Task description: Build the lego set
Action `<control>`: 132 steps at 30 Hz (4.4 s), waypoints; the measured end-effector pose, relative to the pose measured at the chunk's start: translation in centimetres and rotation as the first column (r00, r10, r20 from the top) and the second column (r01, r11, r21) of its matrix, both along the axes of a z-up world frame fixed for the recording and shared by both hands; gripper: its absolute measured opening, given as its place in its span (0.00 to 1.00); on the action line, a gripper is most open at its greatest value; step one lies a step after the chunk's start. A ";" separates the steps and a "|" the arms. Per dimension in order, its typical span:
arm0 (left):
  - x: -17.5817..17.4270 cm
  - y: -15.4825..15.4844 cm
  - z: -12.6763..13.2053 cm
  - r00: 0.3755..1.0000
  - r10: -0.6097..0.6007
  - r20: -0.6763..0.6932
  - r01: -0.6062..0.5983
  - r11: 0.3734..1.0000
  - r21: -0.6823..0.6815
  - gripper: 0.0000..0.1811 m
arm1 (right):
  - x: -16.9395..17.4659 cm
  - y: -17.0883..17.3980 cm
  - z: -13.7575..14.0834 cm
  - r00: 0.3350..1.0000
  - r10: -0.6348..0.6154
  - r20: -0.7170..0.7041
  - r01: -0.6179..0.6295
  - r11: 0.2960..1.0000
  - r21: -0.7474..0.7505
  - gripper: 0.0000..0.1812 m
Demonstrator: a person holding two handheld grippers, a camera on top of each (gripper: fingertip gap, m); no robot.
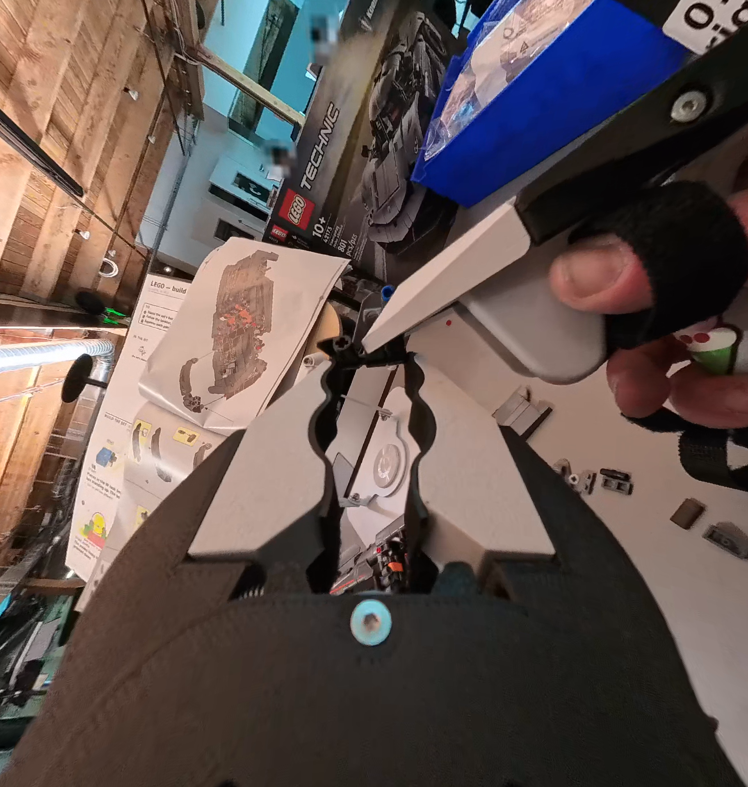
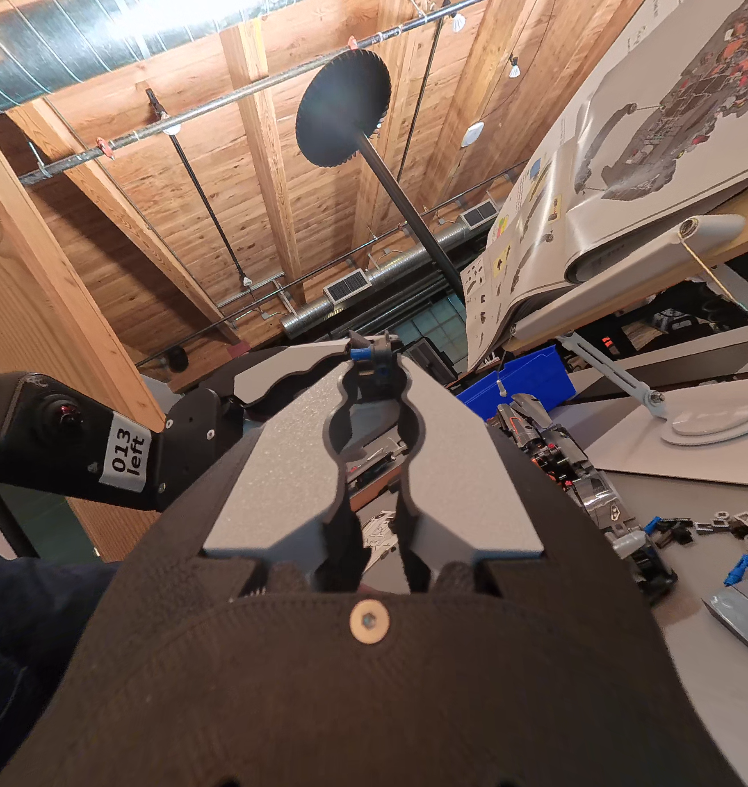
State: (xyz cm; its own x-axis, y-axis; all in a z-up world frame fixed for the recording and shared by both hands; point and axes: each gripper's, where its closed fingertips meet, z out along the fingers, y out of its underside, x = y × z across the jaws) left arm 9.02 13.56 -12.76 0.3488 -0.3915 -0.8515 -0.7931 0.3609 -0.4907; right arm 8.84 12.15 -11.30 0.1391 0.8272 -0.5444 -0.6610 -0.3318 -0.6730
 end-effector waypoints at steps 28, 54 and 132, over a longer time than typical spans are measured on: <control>-3.9 -4.3 -0.6 0.601 -0.023 0.799 0.784 0.214 -0.583 0.07 | -4.1 -2.3 -1.1 0.622 -0.560 0.547 0.076 0.739 0.670 0.07; -4.3 -4.9 -0.2 0.522 -0.013 0.853 0.850 0.093 -0.519 0.16 | -3.8 -2.2 -1.5 0.882 -0.139 0.449 -0.048 0.924 0.380 0.08; -12.6 -10.5 -10.3 0.799 -0.217 0.561 0.445 -0.415 -0.794 0.14 | -13.9 -11.8 -11.7 0.208 -0.169 0.963 -0.828 0.494 0.266 0.08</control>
State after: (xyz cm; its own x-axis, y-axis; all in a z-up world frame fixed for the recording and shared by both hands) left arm -3.59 3.10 -23.08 -0.2396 -0.6659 0.7066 -0.6718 -0.4117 -0.6158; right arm -5.09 0.39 -22.98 -0.3724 0.8494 0.3740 0.4877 0.5220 -0.6997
